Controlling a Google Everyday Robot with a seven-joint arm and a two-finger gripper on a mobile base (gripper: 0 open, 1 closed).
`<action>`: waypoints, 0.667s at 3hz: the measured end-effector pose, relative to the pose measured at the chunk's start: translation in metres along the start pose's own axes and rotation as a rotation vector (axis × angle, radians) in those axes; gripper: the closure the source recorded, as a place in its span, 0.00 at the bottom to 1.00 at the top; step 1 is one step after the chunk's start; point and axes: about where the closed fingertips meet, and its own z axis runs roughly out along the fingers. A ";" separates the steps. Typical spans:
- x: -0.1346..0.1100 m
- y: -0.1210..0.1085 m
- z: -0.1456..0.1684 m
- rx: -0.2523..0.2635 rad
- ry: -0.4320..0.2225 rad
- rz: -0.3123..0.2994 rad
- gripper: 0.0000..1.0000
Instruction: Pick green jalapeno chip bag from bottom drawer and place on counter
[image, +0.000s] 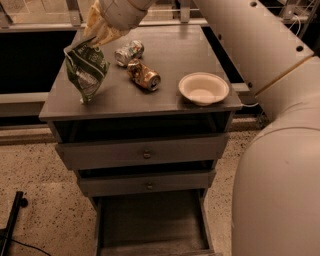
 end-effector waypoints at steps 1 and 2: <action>0.011 0.000 -0.004 0.041 0.004 -0.006 1.00; 0.035 -0.014 0.000 0.139 -0.008 -0.030 1.00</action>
Offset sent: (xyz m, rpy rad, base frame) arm 0.0789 -0.0142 0.0131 0.2475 -0.1625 -0.0098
